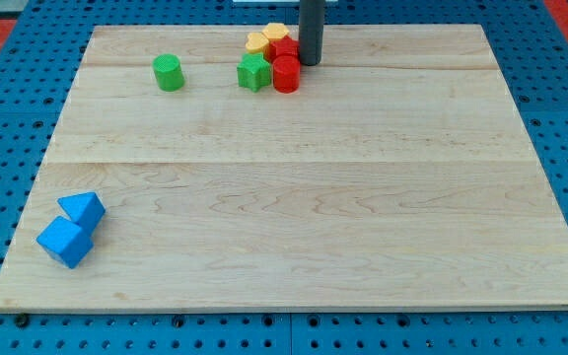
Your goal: Point your arm to the blue cube
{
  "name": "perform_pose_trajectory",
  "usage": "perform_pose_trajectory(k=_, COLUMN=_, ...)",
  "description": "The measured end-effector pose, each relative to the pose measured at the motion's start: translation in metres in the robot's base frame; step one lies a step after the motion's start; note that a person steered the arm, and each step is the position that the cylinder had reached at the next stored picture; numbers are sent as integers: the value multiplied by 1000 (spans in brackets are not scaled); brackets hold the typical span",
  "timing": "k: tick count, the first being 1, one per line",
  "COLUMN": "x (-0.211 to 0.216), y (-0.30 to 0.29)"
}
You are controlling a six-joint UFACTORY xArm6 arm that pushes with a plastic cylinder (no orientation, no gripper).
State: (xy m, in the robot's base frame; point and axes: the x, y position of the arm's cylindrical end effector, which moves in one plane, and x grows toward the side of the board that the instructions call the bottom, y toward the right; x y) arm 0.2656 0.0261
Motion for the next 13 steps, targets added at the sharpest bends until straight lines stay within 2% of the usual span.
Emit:
perform_pose_trajectory(k=1, x=1, y=29)
perform_pose_trajectory(k=2, x=-50, y=34)
perform_pose_trajectory(k=3, x=16, y=3)
perform_pose_trajectory(k=4, x=135, y=2)
perform_pose_trajectory(k=5, x=138, y=-95)
perform_pose_trajectory(k=6, x=114, y=-193)
perform_pose_trajectory(k=7, x=82, y=-262)
perform_pose_trajectory(k=8, x=40, y=-243)
perform_pose_trajectory(k=9, x=41, y=-127)
perform_pose_trajectory(k=10, x=37, y=-138)
perform_pose_trajectory(k=11, x=105, y=-190)
perform_pose_trajectory(k=12, x=234, y=-180)
perform_pose_trajectory(k=13, x=318, y=-196)
